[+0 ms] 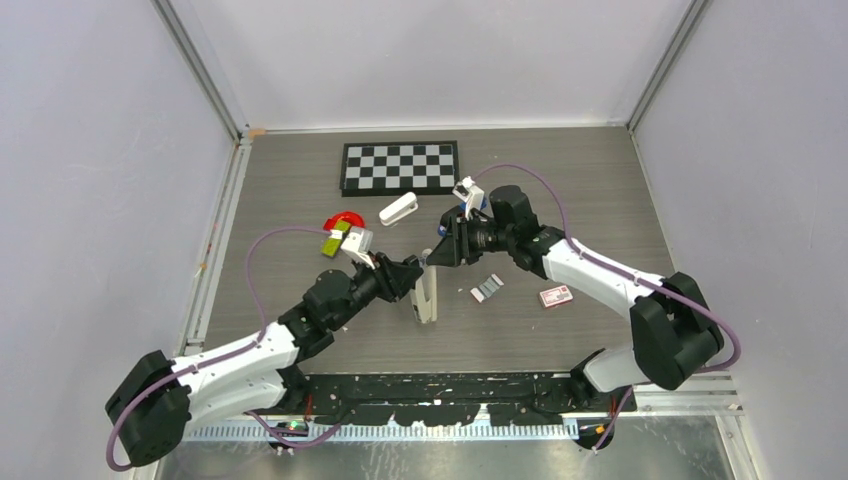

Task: Unload the staples from the stapler
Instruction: Open the stapler at the center of the board.

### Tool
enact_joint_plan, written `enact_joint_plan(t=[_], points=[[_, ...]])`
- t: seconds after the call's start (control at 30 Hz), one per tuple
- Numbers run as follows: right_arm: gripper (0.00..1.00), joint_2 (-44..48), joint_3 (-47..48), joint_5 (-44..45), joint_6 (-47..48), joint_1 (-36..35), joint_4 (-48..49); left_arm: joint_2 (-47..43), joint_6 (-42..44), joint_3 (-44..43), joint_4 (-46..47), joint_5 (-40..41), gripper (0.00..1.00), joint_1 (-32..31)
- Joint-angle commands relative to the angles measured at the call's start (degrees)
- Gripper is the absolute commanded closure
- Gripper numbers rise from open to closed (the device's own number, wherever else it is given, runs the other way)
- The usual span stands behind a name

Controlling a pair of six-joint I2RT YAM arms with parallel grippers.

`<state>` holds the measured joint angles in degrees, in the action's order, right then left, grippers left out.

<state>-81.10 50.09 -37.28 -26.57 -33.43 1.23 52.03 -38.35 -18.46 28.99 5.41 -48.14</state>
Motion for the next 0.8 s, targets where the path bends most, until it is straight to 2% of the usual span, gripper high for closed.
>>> enact_joint_plan(t=[0.0,0.13,0.4,0.6,0.77], points=[[0.6,-1.01,2.73,1.76,1.57,-1.05,-0.02,0.42,0.65,-2.22,9.96,1.95,1.0,-1.12],[0.67,-1.9,3.13,2.04,1.69,-1.79,-0.68,1.2,1.16,-2.69,10.51,2.43,1.0,-1.84],[0.99,-3.02,4.06,0.64,1.63,-1.94,-1.59,1.12,1.57,-2.22,11.43,2.79,1.0,-2.57],[0.99,-2.13,3.99,3.71,3.85,0.1,-3.81,-2.77,3.49,1.86,13.36,3.94,1.0,-2.59],[0.99,-4.36,1.2,2.75,-0.01,6.69,-0.66,-9.92,2.93,9.39,16.24,12.42,1.0,-2.57]])
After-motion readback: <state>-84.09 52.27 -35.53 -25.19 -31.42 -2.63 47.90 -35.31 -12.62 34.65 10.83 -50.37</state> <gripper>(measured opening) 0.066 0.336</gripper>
